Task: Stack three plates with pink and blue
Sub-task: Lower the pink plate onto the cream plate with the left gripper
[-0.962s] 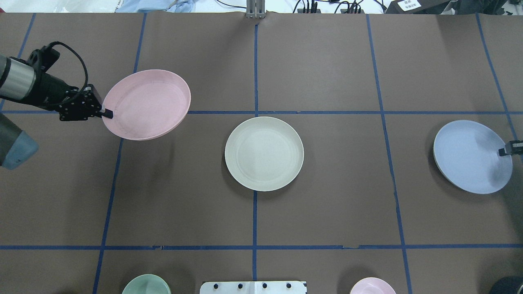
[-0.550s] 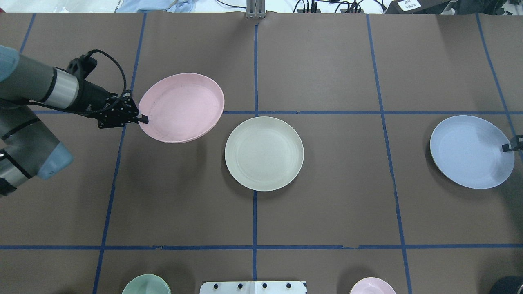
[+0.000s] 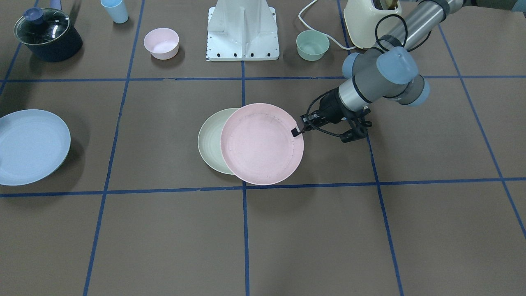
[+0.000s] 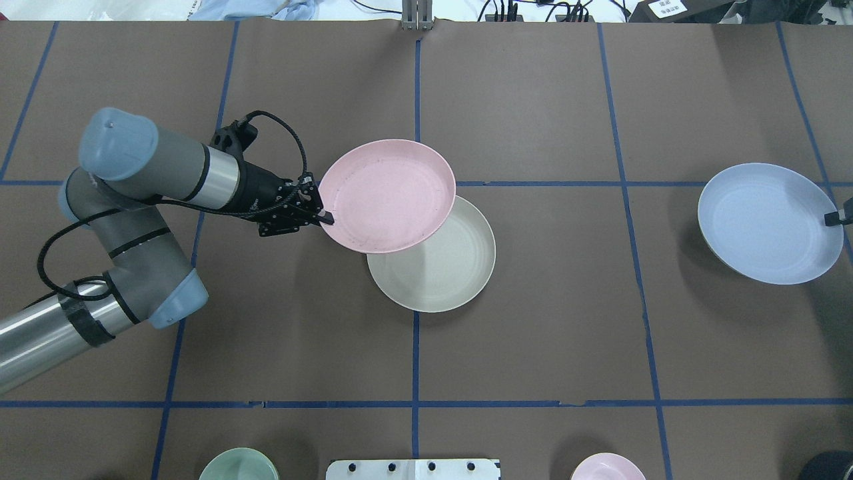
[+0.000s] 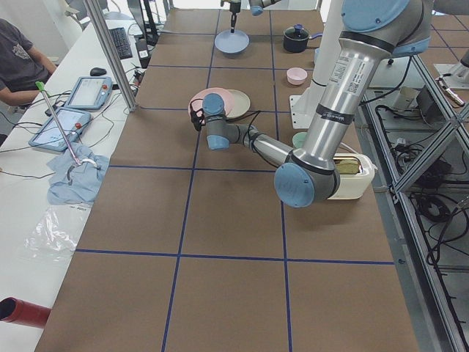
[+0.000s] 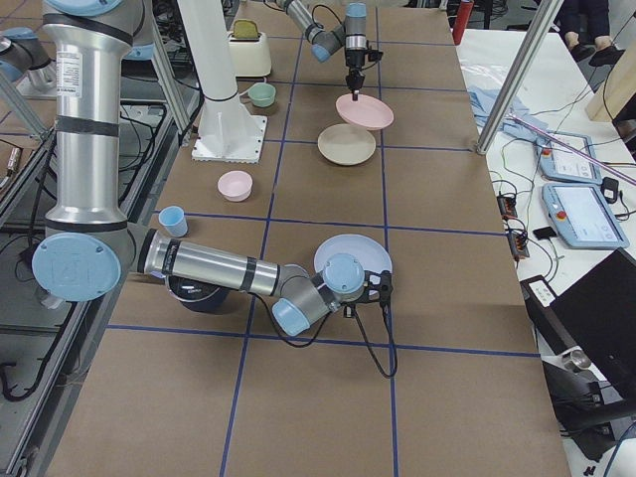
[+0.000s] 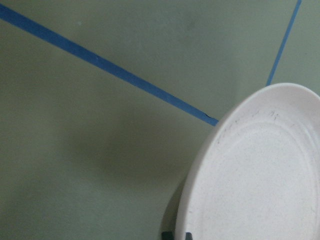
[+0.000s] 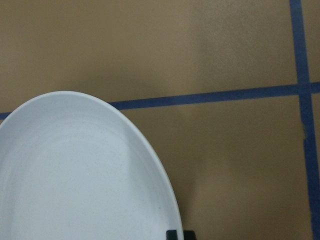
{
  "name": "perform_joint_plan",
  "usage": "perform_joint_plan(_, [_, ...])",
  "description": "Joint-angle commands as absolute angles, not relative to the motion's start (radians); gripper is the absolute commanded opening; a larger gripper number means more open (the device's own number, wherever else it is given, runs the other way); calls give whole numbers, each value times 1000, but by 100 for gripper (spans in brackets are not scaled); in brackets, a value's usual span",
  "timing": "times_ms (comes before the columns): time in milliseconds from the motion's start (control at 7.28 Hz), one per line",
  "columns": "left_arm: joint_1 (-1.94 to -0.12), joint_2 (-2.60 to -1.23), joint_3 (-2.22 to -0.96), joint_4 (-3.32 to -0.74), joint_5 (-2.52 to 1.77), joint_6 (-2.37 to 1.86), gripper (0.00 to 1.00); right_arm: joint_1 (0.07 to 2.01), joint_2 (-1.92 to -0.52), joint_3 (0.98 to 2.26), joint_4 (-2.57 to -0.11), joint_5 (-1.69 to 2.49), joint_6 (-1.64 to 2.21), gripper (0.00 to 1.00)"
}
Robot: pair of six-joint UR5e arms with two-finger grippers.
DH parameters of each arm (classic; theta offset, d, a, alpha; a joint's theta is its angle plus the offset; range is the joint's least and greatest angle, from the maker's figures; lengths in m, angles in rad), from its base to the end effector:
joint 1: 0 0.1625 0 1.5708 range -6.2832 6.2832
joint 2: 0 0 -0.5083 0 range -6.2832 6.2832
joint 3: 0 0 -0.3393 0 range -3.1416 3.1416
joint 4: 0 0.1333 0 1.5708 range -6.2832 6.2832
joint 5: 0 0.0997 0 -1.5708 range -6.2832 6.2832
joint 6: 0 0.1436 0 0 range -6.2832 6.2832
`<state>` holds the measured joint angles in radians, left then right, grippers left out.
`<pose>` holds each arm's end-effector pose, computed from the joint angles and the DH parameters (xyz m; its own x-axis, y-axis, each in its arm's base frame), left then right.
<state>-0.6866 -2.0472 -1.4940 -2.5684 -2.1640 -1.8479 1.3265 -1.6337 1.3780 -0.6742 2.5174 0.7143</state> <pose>0.4924 -0.4722 0.4046 0.1012 -0.3762 -0.9210 0.1325 0.9226 -0.3623 -0.0869 -0.4178 0.7633 0.4668 0.0470 0.8831 -0.1481 0.9886 0.0257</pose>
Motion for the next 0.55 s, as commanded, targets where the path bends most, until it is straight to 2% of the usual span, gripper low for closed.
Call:
perform_joint_plan(0, [-620,-2072,-1485,-2566,-2085,-1859,0,1339,-1592,1384,-673,2566,800,0])
perform_joint_plan(412, [-555,-2080,-1482,-2545,-2034,-1850,0,1339,-1588,1417,-673,2576,851,0])
